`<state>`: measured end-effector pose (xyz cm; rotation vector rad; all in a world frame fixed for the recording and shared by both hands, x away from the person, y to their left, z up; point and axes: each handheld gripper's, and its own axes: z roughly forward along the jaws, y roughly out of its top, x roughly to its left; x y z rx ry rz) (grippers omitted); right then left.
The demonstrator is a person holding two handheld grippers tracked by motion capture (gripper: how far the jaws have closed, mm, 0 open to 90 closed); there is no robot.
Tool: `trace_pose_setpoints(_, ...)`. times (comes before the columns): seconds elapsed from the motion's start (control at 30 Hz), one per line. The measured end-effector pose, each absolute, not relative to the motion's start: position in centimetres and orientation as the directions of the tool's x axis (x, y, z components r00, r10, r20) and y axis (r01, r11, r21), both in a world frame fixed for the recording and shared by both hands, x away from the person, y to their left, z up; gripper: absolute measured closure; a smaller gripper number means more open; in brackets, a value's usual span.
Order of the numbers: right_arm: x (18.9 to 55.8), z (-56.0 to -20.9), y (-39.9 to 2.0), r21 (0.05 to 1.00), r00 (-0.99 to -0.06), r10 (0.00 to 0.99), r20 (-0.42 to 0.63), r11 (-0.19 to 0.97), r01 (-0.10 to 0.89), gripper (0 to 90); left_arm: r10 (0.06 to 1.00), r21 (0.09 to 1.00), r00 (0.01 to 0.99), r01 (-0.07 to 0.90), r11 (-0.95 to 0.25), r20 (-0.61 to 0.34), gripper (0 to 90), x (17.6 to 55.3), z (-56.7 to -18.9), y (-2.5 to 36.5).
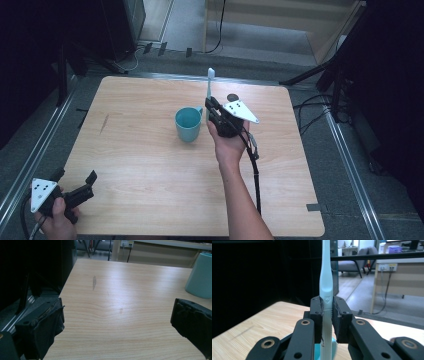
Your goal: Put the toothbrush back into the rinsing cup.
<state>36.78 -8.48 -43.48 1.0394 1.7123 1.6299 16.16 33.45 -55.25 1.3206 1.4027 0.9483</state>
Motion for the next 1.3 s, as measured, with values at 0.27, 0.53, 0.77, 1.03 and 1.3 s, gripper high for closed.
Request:
trace_pose_setpoints(0.27,37.4,-44.2,-6.4,0.986,-0.575,0.808,0.127,-0.039,0.163,79.8,0.990,0.961,0.038,0.249,0.122,-0.136,0.0,16.2,-55.3,33.5)
trace_pose_setpoints(0.53,37.5,-45.4,-5.1,0.982,-0.595,0.794,0.121,-0.008,0.188,79.8,0.989,0.961,0.037,0.247,0.127,-0.141,0.0,16.2,-55.3,33.5)
trace_pose_setpoints(0.77,37.2,-47.2,-4.2,0.972,-0.601,0.789,0.128,0.020,0.233,79.8,0.989,0.960,0.038,0.247,0.130,-0.144,0.0,16.1,-55.2,33.6)
trace_pose_setpoints(1.03,37.1,-48.5,-3.7,0.964,-0.618,0.779,0.109,0.068,0.256,79.8,0.989,0.960,0.039,0.249,0.128,-0.142,0.0,16.2,-55.3,33.6)
trace_pose_setpoints(1.3,37.2,-49.3,-3.7,0.954,-0.615,0.782,0.100,0.100,0.282,79.6,0.989,0.960,0.041,0.251,0.126,-0.141,0.0,16.2,-55.3,33.6)
